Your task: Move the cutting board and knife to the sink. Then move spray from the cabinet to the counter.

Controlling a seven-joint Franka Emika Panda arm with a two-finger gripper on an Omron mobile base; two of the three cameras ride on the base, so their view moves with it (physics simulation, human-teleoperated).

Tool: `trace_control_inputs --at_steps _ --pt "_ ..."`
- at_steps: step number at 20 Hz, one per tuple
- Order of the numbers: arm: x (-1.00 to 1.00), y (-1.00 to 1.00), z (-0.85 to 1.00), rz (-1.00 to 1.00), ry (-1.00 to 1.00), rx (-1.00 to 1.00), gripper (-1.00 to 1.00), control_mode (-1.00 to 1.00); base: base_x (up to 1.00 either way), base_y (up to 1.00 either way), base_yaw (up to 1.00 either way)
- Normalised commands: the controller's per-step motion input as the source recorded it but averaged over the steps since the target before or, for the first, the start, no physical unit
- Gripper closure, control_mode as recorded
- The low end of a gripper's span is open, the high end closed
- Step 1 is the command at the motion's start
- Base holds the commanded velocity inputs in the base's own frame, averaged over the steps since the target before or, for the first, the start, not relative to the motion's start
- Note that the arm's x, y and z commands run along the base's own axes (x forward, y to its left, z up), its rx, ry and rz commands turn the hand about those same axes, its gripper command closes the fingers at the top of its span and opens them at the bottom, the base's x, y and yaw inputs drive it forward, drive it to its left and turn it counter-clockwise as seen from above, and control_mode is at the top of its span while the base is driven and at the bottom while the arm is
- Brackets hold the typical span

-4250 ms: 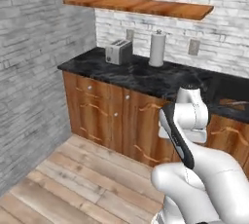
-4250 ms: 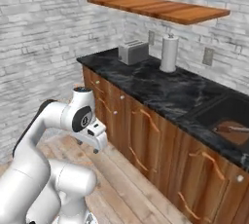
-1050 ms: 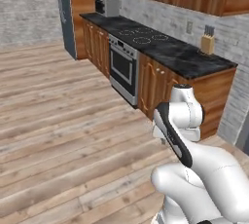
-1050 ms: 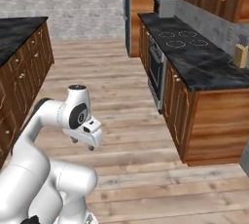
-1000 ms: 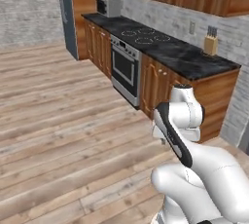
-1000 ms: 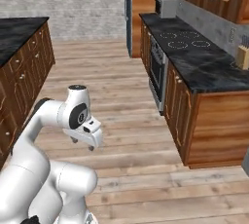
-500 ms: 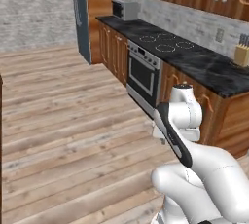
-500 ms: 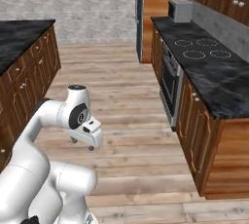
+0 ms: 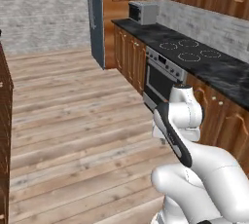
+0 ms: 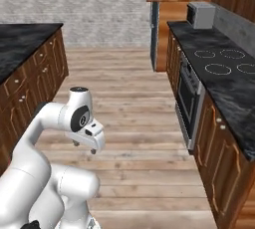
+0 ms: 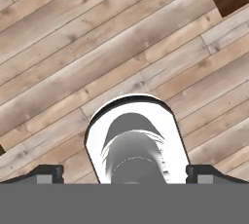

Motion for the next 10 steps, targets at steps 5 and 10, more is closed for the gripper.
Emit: trace_control_inputs --at_steps 5,10 --pt "0.0 0.0 0.0 0.0 0.0 0.0 -1.0 1.0 0.75 0.02 0.14" --pt "0.0 0.0 0.0 0.0 0.0 0.0 -1.0 1.0 0.76 0.13 0.06"
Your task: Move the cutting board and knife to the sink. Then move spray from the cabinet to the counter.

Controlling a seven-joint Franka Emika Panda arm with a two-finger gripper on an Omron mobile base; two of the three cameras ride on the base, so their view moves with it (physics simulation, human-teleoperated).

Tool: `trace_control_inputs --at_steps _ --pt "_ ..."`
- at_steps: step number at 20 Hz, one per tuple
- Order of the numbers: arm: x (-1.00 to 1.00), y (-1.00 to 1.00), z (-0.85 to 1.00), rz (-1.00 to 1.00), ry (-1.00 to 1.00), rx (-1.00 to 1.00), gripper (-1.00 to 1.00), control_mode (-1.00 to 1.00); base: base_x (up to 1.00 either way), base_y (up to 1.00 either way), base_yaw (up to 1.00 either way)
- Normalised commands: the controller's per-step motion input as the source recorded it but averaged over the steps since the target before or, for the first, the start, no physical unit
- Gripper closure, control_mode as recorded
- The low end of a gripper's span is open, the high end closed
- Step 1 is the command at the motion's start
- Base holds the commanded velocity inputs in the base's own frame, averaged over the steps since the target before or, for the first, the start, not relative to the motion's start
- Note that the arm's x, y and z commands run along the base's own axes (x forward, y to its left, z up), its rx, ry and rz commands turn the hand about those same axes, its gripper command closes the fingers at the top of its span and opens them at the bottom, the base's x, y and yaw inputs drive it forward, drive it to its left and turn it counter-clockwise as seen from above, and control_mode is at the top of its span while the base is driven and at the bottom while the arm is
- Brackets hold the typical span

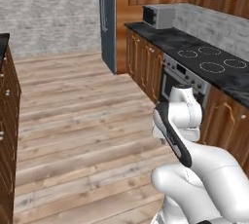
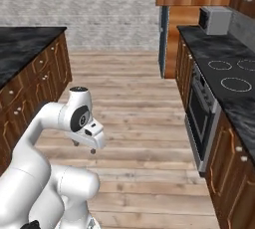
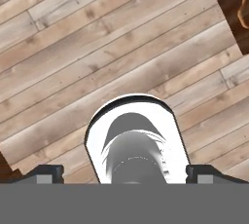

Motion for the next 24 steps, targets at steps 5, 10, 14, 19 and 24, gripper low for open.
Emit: trace_control_inputs --at_steps 5,10,14,19,24 --pt "0.0 0.0 0.0 0.0 0.0 0.0 -1.0 1.0 0.65 0.09 0.03" --pt "0.0 0.0 0.0 0.0 0.0 0.0 -1.0 1.0 0.55 0.0 0.05" --pt "0.0 0.0 0.0 0.0 0.0 0.0 -1.0 1.0 0.57 0.0 0.04" --pt "0.0 0.0 0.0 0.0 0.0 0.0 -1.0 1.0 0.63 0.0 0.02" --pt "0.0 0.0 0.0 0.0 0.0 0.0 -1.0 1.0 0.67 0.0 0.02"
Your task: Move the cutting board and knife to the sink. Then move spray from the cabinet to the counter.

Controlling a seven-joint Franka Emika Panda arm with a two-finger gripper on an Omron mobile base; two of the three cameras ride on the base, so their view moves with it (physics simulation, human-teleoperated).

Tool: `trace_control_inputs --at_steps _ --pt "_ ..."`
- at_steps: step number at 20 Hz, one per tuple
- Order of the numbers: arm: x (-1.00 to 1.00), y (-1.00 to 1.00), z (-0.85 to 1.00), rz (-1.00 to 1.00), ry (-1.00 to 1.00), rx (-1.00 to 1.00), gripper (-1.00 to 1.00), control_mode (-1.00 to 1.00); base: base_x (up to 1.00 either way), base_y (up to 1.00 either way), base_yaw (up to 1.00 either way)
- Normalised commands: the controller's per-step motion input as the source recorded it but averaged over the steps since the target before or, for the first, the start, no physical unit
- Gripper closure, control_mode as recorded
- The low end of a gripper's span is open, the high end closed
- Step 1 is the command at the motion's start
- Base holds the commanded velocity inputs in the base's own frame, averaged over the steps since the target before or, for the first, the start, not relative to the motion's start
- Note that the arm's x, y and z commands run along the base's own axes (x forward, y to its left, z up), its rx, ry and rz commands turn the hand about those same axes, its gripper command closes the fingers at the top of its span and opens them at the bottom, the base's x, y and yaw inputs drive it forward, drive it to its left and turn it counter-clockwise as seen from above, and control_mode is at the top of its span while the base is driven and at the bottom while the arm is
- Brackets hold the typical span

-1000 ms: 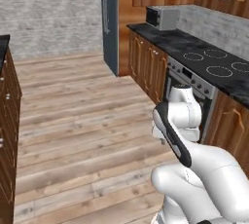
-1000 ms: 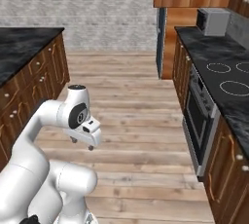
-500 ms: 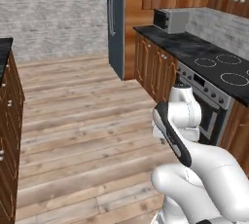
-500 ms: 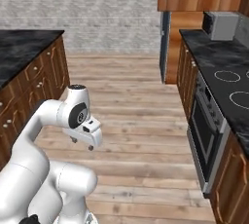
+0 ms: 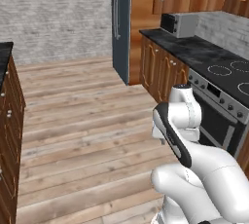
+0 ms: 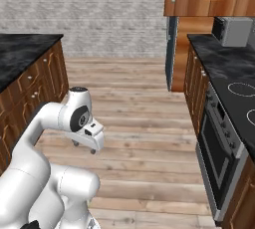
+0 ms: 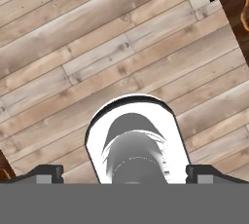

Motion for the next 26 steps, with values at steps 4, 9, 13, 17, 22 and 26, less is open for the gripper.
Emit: trace_control_inputs --at_steps 4,9,13,17,22,26 --pt "0.0 0.0 0.0 0.0 0.0 0.0 -1.0 1.0 0.69 0.0 0.0" --pt "0.0 0.0 0.0 0.0 0.0 0.0 -1.0 1.0 0.73 0.0 0.0" --pt "0.0 0.0 0.0 0.0 0.0 0.0 -1.0 1.0 0.72 0.0 0.0" --pt "0.0 0.0 0.0 0.0 0.0 0.0 -1.0 1.0 0.72 0.0 0.0" --pt "0.0 0.0 0.0 0.0 0.0 0.0 -1.0 1.0 0.7 0.01 0.0" --pt "0.0 0.0 0.0 0.0 0.0 0.0 -1.0 1.0 0.72 0.02 0.0"
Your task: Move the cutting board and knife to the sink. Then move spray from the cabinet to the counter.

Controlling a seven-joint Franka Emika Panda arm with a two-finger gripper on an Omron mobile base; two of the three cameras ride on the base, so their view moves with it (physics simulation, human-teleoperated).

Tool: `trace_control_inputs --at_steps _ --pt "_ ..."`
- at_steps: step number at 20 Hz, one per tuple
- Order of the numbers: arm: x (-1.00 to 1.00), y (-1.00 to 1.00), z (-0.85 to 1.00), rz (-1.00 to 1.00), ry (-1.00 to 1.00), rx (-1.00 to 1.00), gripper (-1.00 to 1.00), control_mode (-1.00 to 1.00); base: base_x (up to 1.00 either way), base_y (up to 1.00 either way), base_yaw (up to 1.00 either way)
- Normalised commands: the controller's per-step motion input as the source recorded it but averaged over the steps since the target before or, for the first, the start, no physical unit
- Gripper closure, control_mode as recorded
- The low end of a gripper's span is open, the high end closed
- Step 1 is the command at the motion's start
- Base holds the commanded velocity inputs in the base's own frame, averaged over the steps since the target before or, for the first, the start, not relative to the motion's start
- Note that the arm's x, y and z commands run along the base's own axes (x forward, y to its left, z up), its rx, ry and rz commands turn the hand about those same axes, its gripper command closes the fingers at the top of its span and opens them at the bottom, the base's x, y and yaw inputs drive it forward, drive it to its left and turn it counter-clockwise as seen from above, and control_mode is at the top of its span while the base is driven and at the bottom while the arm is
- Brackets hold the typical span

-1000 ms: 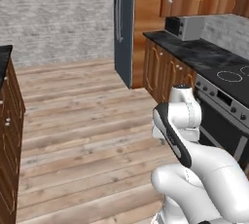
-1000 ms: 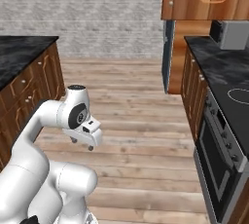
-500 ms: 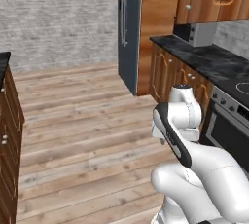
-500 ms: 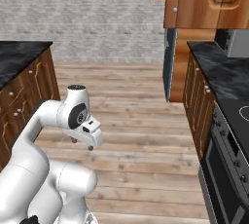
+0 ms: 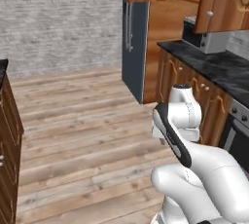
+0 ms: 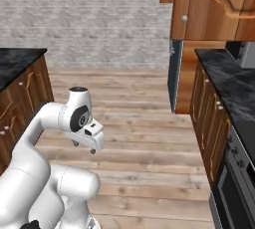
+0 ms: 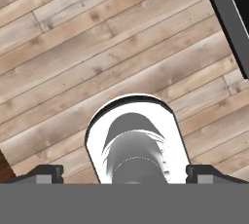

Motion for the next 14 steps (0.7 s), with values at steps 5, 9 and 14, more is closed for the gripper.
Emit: trace_control_inputs --at_steps 5,9,14 --pt "0.0 0.0 0.0 0.0 0.0 0.0 -1.0 1.0 0.74 0.02 0.0" --pt "0.0 0.0 0.0 0.0 0.0 0.0 -1.0 1.0 0.75 0.02 0.0" --pt "0.0 0.0 0.0 0.0 0.0 0.0 -1.0 1.0 0.76 0.01 0.0"
